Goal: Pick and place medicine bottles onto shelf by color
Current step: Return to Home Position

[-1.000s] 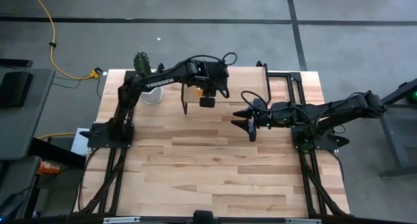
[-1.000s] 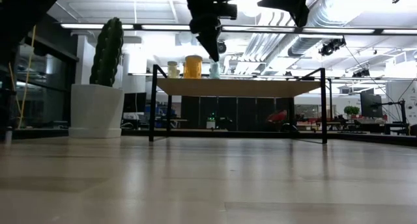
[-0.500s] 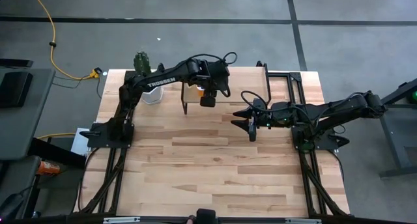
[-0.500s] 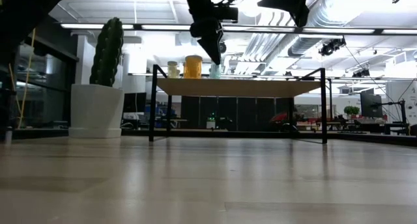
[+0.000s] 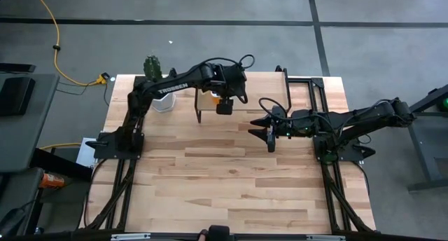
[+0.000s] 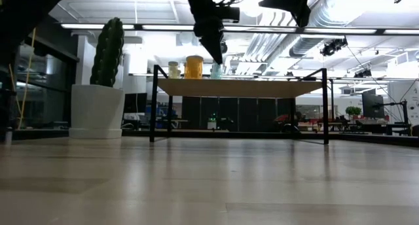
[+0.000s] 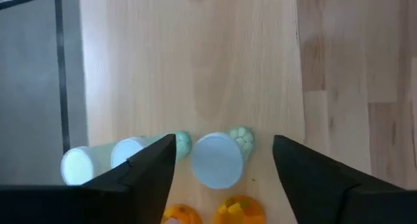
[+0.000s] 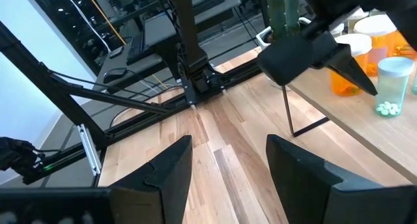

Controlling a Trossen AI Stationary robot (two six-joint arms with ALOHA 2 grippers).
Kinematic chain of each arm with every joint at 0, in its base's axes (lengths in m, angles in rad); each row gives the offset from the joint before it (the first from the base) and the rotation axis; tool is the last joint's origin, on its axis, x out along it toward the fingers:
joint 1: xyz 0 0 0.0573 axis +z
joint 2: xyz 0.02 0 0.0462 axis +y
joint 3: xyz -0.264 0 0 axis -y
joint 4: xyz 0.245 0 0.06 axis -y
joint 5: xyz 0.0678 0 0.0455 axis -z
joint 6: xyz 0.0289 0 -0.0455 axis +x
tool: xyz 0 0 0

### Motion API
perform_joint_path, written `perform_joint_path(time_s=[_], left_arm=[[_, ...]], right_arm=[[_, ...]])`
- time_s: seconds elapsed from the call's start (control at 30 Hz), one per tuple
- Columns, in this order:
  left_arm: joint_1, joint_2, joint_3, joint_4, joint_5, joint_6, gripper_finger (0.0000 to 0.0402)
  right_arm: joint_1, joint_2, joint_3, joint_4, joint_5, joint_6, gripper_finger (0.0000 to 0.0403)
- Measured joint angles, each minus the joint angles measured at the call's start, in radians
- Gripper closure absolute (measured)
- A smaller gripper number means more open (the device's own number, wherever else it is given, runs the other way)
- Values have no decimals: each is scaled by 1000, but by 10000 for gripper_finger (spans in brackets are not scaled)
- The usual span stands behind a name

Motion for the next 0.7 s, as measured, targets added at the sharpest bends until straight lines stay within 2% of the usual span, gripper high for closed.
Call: perform_joint_path(time_s=[0.23,0.37,0.47,0.57,0.7], left_arm=[[-17,-30,82,-45,-4,-41,113],[-51,-62,165,-156,15,-239,109],[-85,-134,169,-198,78,-384,117],[-142,-253,109,-140,107,-464,135],[-255,-479,-126,148,29,-505,167]], right_arm=[[0,0,0,0,11,-1,214],[0,0,0,0,12,0,214],[0,0,0,0,14,-1,214],[0,0,0,-3,14,-1,214],[0,0,0,-13,12,-1,214]])
